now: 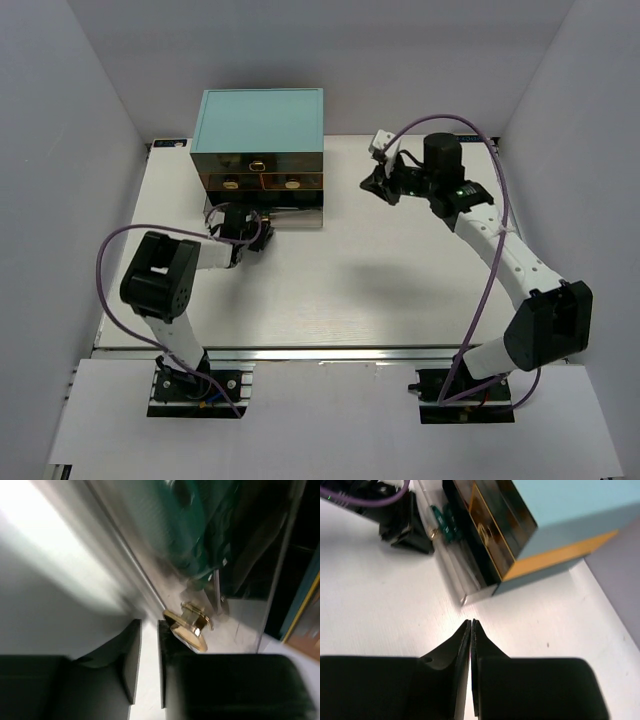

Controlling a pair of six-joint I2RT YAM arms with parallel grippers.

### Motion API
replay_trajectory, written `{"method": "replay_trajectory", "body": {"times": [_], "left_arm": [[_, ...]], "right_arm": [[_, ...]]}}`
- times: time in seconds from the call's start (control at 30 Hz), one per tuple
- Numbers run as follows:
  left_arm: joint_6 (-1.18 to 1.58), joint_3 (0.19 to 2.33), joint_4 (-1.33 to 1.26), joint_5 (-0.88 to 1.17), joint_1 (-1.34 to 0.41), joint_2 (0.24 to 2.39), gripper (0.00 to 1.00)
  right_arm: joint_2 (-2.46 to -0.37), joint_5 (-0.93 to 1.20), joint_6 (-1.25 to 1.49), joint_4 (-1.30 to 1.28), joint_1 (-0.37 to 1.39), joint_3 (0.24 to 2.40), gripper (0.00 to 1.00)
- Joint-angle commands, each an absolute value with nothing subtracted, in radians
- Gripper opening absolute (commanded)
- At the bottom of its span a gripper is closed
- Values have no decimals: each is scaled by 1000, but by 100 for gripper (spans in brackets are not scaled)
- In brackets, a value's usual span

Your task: Sort the tools into containers

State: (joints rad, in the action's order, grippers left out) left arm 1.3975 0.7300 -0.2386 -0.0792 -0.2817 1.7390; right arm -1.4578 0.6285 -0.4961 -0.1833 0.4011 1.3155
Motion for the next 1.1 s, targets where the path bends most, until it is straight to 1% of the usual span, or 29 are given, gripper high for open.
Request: {"method": "replay_trajectory", "body": {"times": [0.0, 0.23, 0.33, 0.4, 0.43, 0.47, 0.5, 0.53, 0.57, 0.6, 0.67, 0.7, 0.73, 0.77, 0.8, 0.87, 0.9, 0.93, 0.97, 1.0, 1.03, 1.07], "left_arm": [[1436, 866, -319, -89, -252, 1810, 35], [1431, 1070, -301, -52, -221, 1960, 52], [1431, 1123, -287, -40, -216, 1986, 53], [1428, 1129, -278, -34, -215, 1987, 52], [1427, 1117, -269, -31, -213, 1980, 50], [1422, 1105, -262, -28, -213, 1958, 43], [1422, 1091, -250, -26, -213, 1941, 38], [1422, 1069, -227, -32, -215, 1919, 32], [1422, 1015, -218, -35, -213, 1895, 23], [1420, 982, -209, -38, -215, 1838, 20], [1410, 884, -172, -43, -215, 1772, 20], [1401, 853, -154, -49, -215, 1697, 21], [1388, 823, -123, -52, -215, 1660, 24], [1376, 793, -108, -57, -213, 1620, 29], [1340, 738, -89, -55, -213, 1582, 45], [1281, 694, -52, -40, -215, 1461, 64], [1193, 658, -46, -26, -215, 1424, 70], [1139, 647, -35, -14, -213, 1351, 80], [1087, 641, -23, -5, -216, 1313, 86], [990, 631, -11, 0, -216, 1275, 88], [945, 623, -6, 5, -218, 1199, 92], [908, 614, -6, 29, -218, 1156, 93]], "right_arm": [[-1384, 652, -474, -186, 336, 1258, 8], [-1298, 640, -483, -207, 264, 1141, 8], [-1275, 638, -479, -215, 244, 1108, 8], [-1261, 638, -480, -221, 235, 1085, 9], [-1255, 640, -479, -232, 232, 1078, 9], [-1249, 641, -480, -239, 226, 1074, 11], [-1244, 644, -482, -250, 225, 1069, 13], [-1243, 644, -482, -259, 224, 1062, 30], [-1238, 640, -480, -276, 222, 1055, 41], [-1238, 632, -463, -281, 219, 1051, 56], [-1241, 612, -440, -301, 212, 1040, 69], [-1244, 604, -411, -310, 207, 1037, 78], [-1249, 594, -391, -314, 206, 1035, 89], [-1259, 569, -373, -318, 201, 1038, 89], [-1267, 557, -353, -330, 196, 1040, 89], [-1304, 508, -282, -350, 192, 1073, 89], [-1321, 496, -266, -397, 192, 1097, 89], [-1340, 480, -214, -419, 192, 1123, 89], [-1374, 442, -178, -439, 192, 1175, 89], [-1390, 430, -151, -455, 192, 1202, 89], [-1403, 425, -137, -492, 192, 1230, 89], [-1419, 422, -124, -505, 192, 1255, 89]]}}
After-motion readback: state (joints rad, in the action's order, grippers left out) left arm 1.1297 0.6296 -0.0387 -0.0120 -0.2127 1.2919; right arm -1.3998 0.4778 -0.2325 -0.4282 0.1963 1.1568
